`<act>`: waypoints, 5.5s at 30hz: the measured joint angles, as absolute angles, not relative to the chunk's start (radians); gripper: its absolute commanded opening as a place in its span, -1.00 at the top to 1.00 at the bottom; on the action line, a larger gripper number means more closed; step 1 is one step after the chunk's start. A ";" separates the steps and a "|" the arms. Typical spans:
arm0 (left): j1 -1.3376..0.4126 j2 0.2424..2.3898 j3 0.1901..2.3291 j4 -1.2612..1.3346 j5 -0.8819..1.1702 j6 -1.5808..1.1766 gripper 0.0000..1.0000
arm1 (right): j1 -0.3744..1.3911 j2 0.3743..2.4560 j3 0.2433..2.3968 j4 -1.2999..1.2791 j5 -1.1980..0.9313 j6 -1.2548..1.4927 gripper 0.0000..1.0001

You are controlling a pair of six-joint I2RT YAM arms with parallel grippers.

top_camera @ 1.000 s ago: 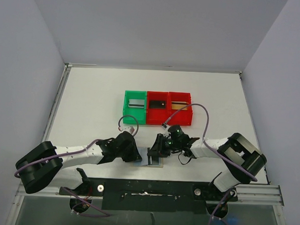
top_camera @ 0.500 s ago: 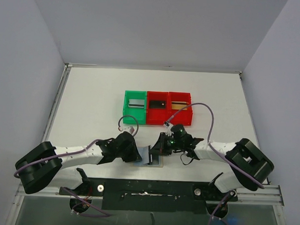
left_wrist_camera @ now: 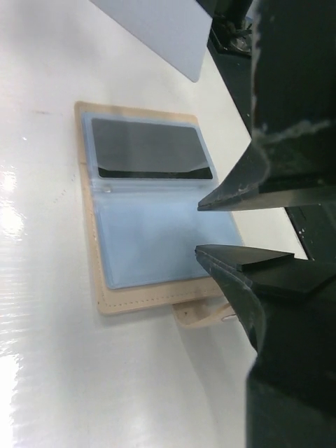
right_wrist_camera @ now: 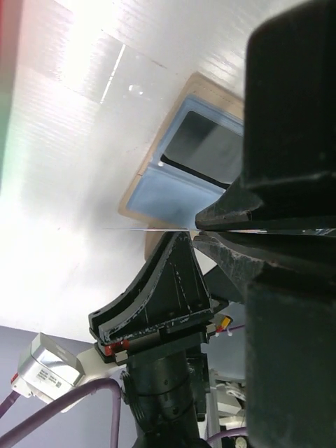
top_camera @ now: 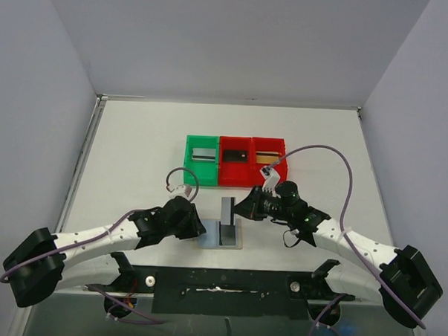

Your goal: Take the credit cards out of the card holder

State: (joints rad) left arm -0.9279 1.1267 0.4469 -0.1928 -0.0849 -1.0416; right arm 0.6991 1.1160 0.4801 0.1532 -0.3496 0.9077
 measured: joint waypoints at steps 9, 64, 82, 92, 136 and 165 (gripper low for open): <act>-0.866 0.963 0.503 -0.320 -0.161 -0.970 -0.12 | 0.774 0.971 0.429 0.187 -0.188 0.706 1.00; -0.166 0.866 0.709 -0.451 -0.220 -0.413 -0.57 | 0.815 2.089 1.599 -0.093 0.173 -0.503 1.00; -0.134 0.872 0.709 -0.443 -0.193 -0.407 -0.57 | 0.826 2.223 1.697 -0.114 0.273 -0.672 0.94; -0.122 0.888 0.709 -0.443 -0.181 -0.407 -0.56 | 0.827 2.225 1.698 -0.137 0.272 -0.685 0.64; -0.110 0.901 0.709 -0.443 -0.173 -0.406 -0.57 | 0.787 2.257 1.966 -0.551 0.076 0.455 0.85; -0.103 0.901 0.709 -0.443 -0.170 -0.406 -0.56 | 0.787 2.386 2.093 -0.670 0.138 0.503 0.79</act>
